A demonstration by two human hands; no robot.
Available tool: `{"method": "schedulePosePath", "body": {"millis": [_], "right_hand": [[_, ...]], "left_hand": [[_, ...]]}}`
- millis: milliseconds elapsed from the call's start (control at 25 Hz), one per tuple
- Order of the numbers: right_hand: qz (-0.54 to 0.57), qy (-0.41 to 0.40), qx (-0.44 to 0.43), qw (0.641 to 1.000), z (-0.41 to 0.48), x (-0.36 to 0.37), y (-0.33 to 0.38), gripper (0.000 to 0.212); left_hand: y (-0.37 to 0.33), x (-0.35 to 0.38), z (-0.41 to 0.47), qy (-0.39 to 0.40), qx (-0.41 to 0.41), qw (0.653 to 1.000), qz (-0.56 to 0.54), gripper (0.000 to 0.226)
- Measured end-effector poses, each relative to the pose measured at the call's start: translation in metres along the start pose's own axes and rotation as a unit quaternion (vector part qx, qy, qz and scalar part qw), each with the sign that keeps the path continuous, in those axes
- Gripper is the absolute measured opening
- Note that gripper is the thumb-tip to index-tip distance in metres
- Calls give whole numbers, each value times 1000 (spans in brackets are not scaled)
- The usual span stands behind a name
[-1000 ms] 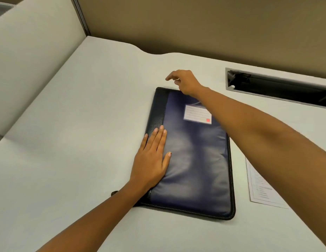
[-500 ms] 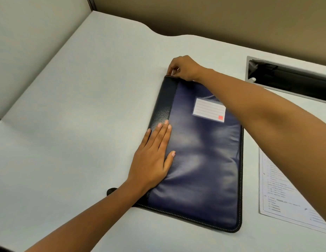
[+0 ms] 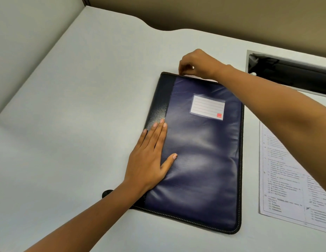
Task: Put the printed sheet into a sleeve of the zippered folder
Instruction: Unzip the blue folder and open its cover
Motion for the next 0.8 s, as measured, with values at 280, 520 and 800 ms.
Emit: {"method": "schedulePosePath", "body": {"millis": [280,520,800], "right_hand": [[6,-10,43,999,-64,7,-35,9],[-1,-44,74,996,-125,12,-63,8],[23,-125,140,982,-185,28,-73,9]], "left_hand": [[-1,0,0,0,-3,1000,-3,75],[-1,-2,-1,-2,-2,1000,0,75],[-1,-1,-1,-3,0,1000,3,75]]}}
Point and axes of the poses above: each hand's wrist, its own z-axis towards the middle knuckle, its own x-axis out of the palm, y = z × x, the point moved 8 cm from there along z, towards the middle knuckle, and after that the axes turned 14 degrees about y, right-handed, at the moved point
